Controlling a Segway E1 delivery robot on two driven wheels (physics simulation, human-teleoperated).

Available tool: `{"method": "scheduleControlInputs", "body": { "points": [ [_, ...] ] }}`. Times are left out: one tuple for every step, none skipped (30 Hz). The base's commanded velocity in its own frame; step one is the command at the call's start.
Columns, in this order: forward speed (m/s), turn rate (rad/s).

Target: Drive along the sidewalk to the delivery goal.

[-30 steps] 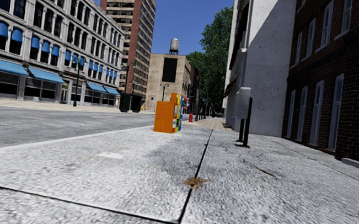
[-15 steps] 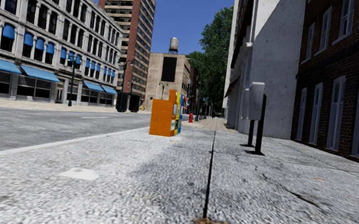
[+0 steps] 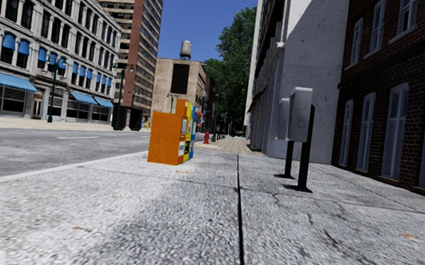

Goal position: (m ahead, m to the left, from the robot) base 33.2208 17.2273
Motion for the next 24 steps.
{"method": "scheduleControlInputs", "body": {
  "points": [
    [2.0, -0.23],
    [2.0, -0.23],
    [2.0, -0.22],
    [2.0, -0.22],
    [2.0, -0.22],
    [2.0, -0.22],
    [2.0, -0.22],
    [2.0, -0.22],
    [2.0, -0.22],
    [2.0, -0.22],
    [2.0, -0.22],
    [2.0, -0.22],
    [2.0, -0.22],
    [2.0, -0.22],
    [2.0, -0.22],
    [2.0, -0.22],
    [2.0, -0.22],
    [2.0, -0.22],
    [2.0, -0.03],
    [2.0, -0.03],
    [2.0, 0.0],
    [2.0, 0.0],
    [2.0, 0.0],
    [2.0, 0.0]
  ]
}}
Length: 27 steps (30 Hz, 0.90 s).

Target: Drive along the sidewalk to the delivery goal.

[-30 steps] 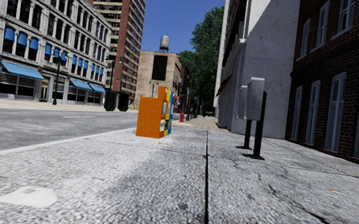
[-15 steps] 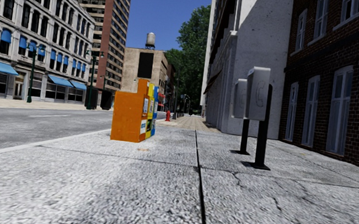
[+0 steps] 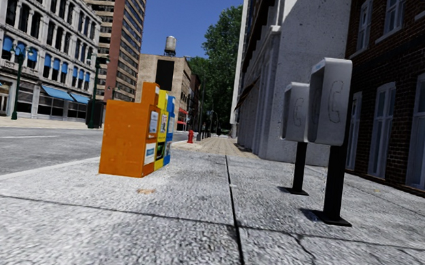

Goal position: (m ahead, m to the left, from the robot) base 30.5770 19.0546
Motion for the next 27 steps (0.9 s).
{"method": "scheduleControlInputs", "body": {
  "points": [
    [2.0, 0.0],
    [2.0, 0.0],
    [2.0, 0.0],
    [2.0, 0.0],
    [2.0, 0.0],
    [2.0, 0.0],
    [2.0, 0.0],
    [2.0, 0.0],
    [2.0, 0.0],
    [2.0, 0.0],
    [2.0, 0.0],
    [2.0, 0.0],
    [2.0, 0.0],
    [2.0, -0.07],
    [2.0, -0.22],
    [2.0, -0.22],
    [2.0, -0.27],
    [2.0, -0.27],
    [2.0, -0.24],
    [2.0, -0.24],
    [2.0, -0.17],
    [2.0, -0.09],
    [2.0, 0.0],
    [2.0, 0.0],
    [2.0, 0.0],
    [2.0, 0.0],
    [2.0, 0.0]
  ]
}}
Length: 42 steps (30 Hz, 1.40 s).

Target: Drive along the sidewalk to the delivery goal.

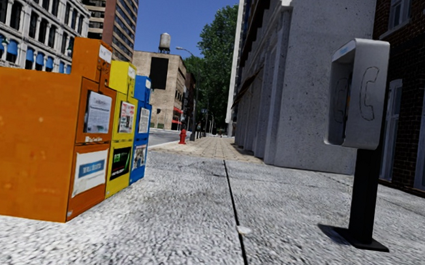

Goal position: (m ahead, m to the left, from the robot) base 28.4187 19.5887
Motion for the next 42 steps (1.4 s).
{"method": "scheduleControlInputs", "body": {
  "points": [
    [2.0, 0.0],
    [2.0, 0.0],
    [2.0, 0.0],
    [2.0, 0.0],
    [2.0, 0.0],
    [2.0, 0.0],
    [2.0, 0.0],
    [2.0, 0.0],
    [2.0, 0.0],
    [2.0, 0.0],
    [2.0, 0.0],
    [2.0, 0.0],
    [2.0, 0.0],
    [2.0, 0.0],
    [2.0, 0.0],
    [2.0, 0.0],
    [2.0, 0.0],
    [2.0, 0.0],
    [2.0, 0.0],
    [2.0, 0.0],
    [2.0, -0.18],
    [2.0, -0.18],
    [2.0, -0.28],
    [2.0, -0.31],
    [2.0, -0.29],
    [2.0, -0.29],
    [2.0, -0.16],
    [2.0, -0.01],
    [2.0, 0.0],
    [2.0, 0.0],
    [2.0, 0.0],
    [2.0, 0.0],
    [2.0, 0.0],
    [2.0, 0.0],
    [2.0, 0.0],
    [2.0, 0.0],
    [2.0, 0.0],
    [2.0, 0.0],
    [2.0, 0.0],
    [2.0, 0.0],
    [2.0, 0.0],
    [2.0, 0.0]
  ]
}}
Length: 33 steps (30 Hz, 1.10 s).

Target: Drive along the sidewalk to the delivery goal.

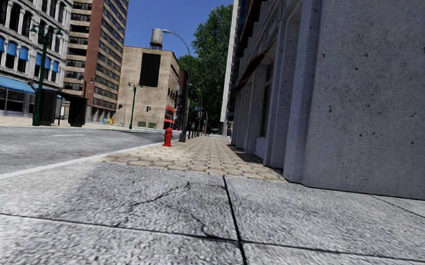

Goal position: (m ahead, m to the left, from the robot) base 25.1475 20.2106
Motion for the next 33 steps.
{"method": "scheduleControlInputs", "body": {
  "points": [
    [2.0, 0.0],
    [2.0, 0.0],
    [2.0, 0.0],
    [2.0, 0.0],
    [2.0, 0.0],
    [2.0, 0.0],
    [2.0, 0.0],
    [2.0, 0.0],
    [2.0, 0.0],
    [2.0, 0.0],
    [2.0, 0.0],
    [2.0, 0.0],
    [2.0, 0.0],
    [2.0, 0.0],
    [2.0, 0.0],
    [2.0, 0.0],
    [2.0, 0.0],
    [2.0, 0.0],
    [2.0, 0.0],
    [2.0, 0.0],
    [2.0, 0.0],
    [2.0, 0.0],
    [2.0, 0.0],
    [2.0, 0.0],
    [2.0, 0.0],
    [2.0, 0.0],
    [2.0, 0.0],
    [2.0, 0.0],
    [2.0, 0.0],
    [2.0, 0.0],
    [2.0, 0.0],
    [2.0, 0.0],
    [2.0, 0.0]
  ]
}}
